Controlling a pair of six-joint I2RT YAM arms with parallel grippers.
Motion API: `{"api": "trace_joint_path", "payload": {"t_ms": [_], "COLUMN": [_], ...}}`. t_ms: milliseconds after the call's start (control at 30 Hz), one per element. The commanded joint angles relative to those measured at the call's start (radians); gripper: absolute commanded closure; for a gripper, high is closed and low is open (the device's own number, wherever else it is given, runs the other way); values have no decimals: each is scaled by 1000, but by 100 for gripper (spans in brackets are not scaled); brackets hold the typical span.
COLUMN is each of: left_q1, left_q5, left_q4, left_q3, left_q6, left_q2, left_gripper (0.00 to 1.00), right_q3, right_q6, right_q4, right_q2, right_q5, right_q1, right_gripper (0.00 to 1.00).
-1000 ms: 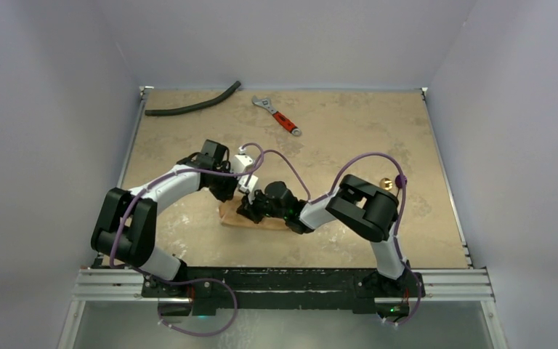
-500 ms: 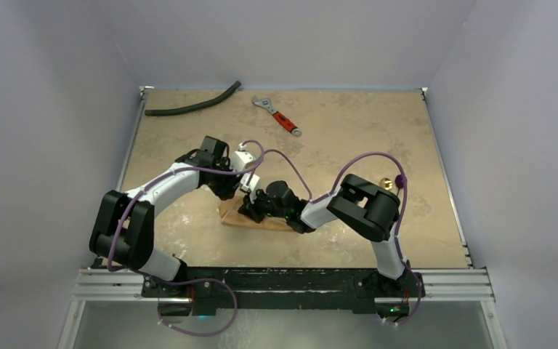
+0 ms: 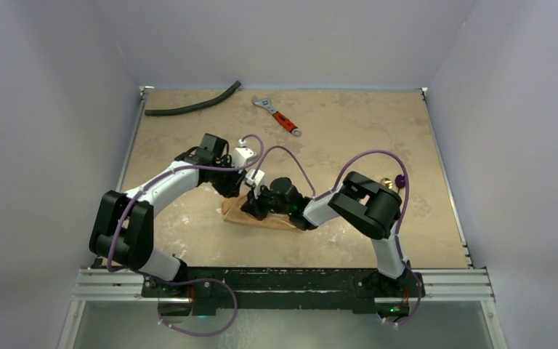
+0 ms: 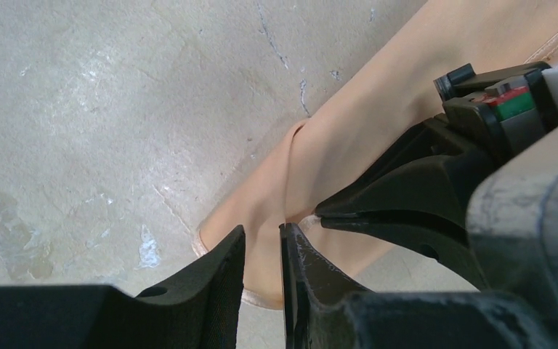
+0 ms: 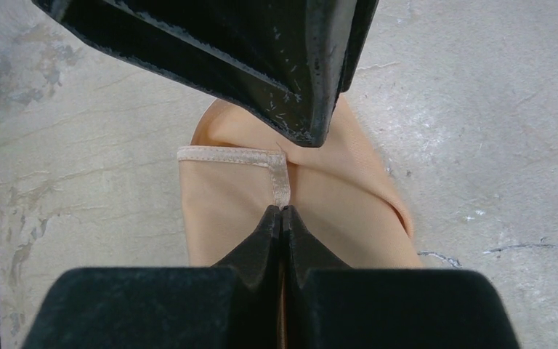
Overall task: Fold the napkin into a case and place the utensils inside
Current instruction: Grasp the top corner of the smaller rectangle folded napkin from the folded napkin.
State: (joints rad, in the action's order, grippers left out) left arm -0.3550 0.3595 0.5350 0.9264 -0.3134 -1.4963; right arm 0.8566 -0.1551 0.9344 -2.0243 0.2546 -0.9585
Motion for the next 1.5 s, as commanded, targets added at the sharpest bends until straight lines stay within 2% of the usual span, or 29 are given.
{"api": "trace_joint_path", "payload": {"t_ms": [0, 233, 567, 1000, 1233, 1467], "left_q1": [-9, -10, -27, -87, -86, -86], "left_q5": [35, 37, 38, -47, 108, 105], "left_q4": [-37, -81, -102, -73, 81, 75], "left_q3": [-4, -30, -39, -74, -14, -47], "left_q6": [-21, -123, -187, -276, -287, -328], "left_q2": [-12, -51, -77, -69, -47, -25], "left_gripper": [77, 77, 78, 69, 63, 64], "right_q3": [-31, -59, -58, -39, -22, -12], "right_q6": [-55, -191, -262, -333, -332, -349], "right_q4": [21, 149, 204, 230, 210, 189], "right_q2": [-14, -46, -98, -146, -158, -164], "right_q5": [40, 129, 190, 222, 222, 205], "right_q1": [9, 68, 101, 141, 144, 153], "right_gripper": [100, 100, 100, 100, 100, 100]}}
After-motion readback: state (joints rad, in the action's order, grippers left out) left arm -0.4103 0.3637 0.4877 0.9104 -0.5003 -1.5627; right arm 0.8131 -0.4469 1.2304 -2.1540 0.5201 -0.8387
